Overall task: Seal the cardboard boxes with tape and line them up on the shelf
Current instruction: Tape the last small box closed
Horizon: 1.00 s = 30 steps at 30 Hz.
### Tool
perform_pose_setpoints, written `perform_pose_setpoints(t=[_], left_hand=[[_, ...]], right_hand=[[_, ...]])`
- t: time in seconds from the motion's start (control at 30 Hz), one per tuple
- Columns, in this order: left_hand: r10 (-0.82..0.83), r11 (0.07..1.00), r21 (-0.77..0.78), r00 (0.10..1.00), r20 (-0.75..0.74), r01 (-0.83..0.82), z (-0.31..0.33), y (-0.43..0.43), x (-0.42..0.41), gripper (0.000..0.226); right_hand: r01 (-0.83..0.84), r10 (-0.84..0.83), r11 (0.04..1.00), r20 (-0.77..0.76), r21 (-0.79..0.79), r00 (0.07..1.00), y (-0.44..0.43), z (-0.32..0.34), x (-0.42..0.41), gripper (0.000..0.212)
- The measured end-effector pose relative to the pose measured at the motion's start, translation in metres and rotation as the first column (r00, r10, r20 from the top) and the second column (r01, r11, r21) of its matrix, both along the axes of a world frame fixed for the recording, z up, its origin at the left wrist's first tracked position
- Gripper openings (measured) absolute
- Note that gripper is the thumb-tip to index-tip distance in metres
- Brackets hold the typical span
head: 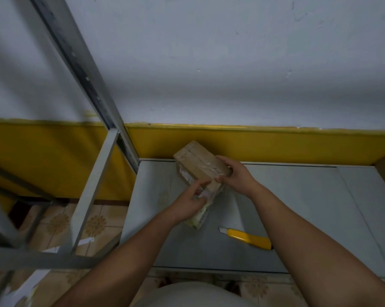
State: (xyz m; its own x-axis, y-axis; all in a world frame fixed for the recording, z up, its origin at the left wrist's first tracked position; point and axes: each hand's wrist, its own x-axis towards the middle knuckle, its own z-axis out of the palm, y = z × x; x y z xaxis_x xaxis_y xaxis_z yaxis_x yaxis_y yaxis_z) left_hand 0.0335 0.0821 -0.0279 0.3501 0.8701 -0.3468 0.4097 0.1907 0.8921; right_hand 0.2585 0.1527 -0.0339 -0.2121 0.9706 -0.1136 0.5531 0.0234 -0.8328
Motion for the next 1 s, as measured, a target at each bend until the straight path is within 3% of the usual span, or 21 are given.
perform_pose_setpoints(t=[0.13, 0.27, 0.3, 0.37, 0.43, 0.57, 0.7, 0.83, 1.0], left_hand=[[0.081, 0.995, -0.071, 0.991, 0.102, -0.074, -0.005, -0.003, 0.009, 0.046], [0.113, 0.99, -0.101, 0.987, 0.118, -0.101, -0.006, -0.003, 0.011, 0.047], [0.11, 0.99, -0.104, 0.987, 0.116, -0.098, -0.006, -0.003, 0.011, 0.048], [0.093, 0.991, -0.109, 0.989, 0.113, -0.08, -0.005, -0.002, 0.007, 0.05], [0.066, 0.991, -0.121, 0.991, 0.118, -0.052, -0.004, -0.001, 0.003, 0.052], [0.053, 0.994, -0.105, 0.993, 0.11, -0.042, -0.008, 0.004, 0.0, 0.058], [0.039, 0.996, -0.089, 0.993, 0.108, -0.029, -0.011, 0.007, 0.002, 0.058], [0.04, 0.997, -0.074, 0.993, 0.109, -0.032, -0.008, 0.008, 0.002, 0.058], [0.039, 0.997, -0.072, 0.992, 0.116, -0.031, -0.009, 0.009, 0.003, 0.058]], right_hand=[[0.003, -0.001, 1.0, 0.042, -0.031, 0.999, 0.0, 0.003, -0.002, 0.07], [0.292, -0.289, 0.956, 0.074, -0.02, 0.954, -0.048, 0.002, 0.015, 0.061], [0.254, -0.245, 0.967, 0.201, -0.02, 0.949, -0.068, -0.002, 0.025, 0.065], [0.018, 0.059, 0.989, 0.506, -0.147, 0.861, -0.109, -0.016, 0.042, 0.08], [-0.084, 0.255, 0.953, 0.621, -0.291, 0.741, -0.141, -0.039, 0.053, 0.079], [-0.035, 0.152, 0.976, 0.563, -0.213, 0.812, -0.171, -0.065, 0.058, 0.037], [0.095, -0.076, 0.994, 0.295, -0.051, 0.952, -0.184, -0.038, 0.069, 0.01], [0.136, -0.157, 0.985, 0.236, 0.104, 0.959, -0.174, 0.016, 0.056, 0.027], [-0.018, 0.017, 1.0, 0.332, 0.0, 0.943, -0.137, 0.057, 0.004, 0.029]])
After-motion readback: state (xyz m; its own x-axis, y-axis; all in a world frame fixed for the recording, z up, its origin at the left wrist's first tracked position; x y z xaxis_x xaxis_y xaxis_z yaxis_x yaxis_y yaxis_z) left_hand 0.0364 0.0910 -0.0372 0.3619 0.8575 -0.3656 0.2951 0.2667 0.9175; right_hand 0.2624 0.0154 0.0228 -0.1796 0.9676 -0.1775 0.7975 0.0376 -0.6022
